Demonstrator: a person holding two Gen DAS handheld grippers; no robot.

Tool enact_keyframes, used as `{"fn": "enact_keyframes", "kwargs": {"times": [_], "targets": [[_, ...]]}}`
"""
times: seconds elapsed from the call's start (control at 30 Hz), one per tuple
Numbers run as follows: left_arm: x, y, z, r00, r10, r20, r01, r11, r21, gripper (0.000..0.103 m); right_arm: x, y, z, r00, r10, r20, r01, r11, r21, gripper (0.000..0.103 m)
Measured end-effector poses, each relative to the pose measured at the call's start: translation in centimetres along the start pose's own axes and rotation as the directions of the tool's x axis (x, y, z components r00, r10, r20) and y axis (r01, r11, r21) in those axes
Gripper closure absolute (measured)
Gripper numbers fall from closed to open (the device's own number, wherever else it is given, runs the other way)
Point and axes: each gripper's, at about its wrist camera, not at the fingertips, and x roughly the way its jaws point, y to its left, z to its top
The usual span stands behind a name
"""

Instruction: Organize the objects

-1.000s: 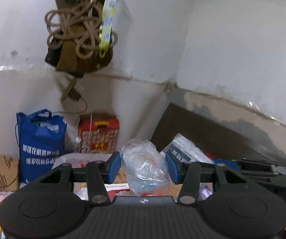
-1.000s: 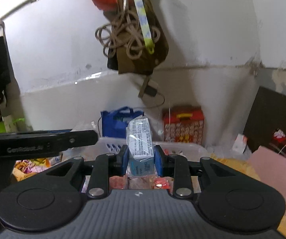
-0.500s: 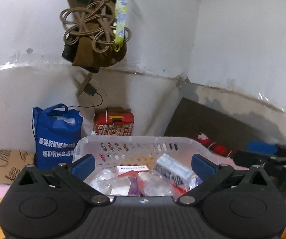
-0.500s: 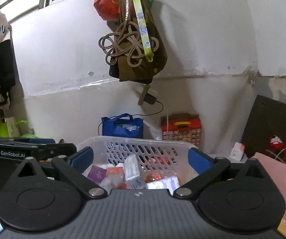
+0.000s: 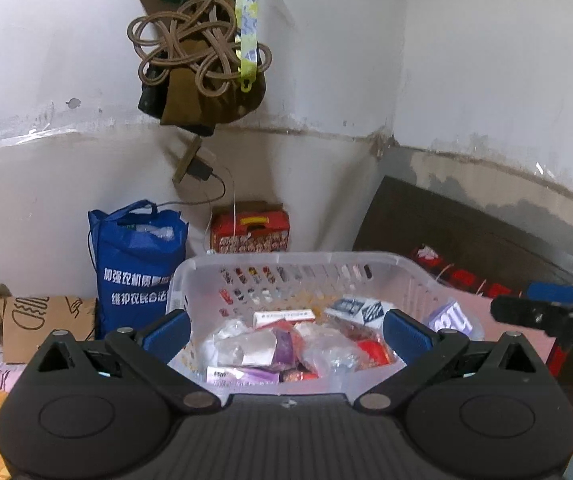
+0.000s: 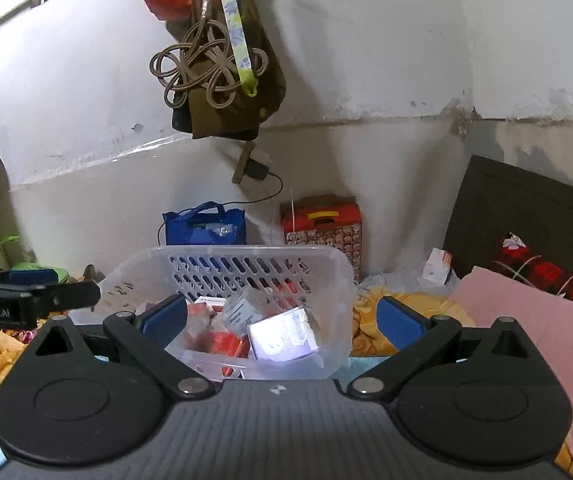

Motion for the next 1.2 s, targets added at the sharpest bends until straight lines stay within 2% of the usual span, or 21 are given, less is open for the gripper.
{"fn": "enact_keyframes", "kwargs": {"times": [0.37, 1.0, 1.2], "targets": [[-0.2, -1.3, -0.3, 1.000, 0.021, -0.014, -0.021, 0.999, 0.035, 0.000, 0.2, -0.3, -0.5, 0.999, -0.020, -0.027, 0.019, 1.000, -0.010, 0.000], [0.5, -1.0, -1.0, 0.998, 0.033, -0.054, -0.033, 0.999, -0.003, 0.000, -0.1, -0.1, -0.6, 1.000, 0.009, -0.027, -0.009, 1.000, 0.015, 0.000], [0.4, -0.8, -1.0, 0.998, 0.027, -0.052, -0.027, 1.000, -0.008, 0.000, 0.2, 0.4, -0.7, 0.999, -0.003, -0.044, 0.003, 1.000, -0.009, 0.000]]}}
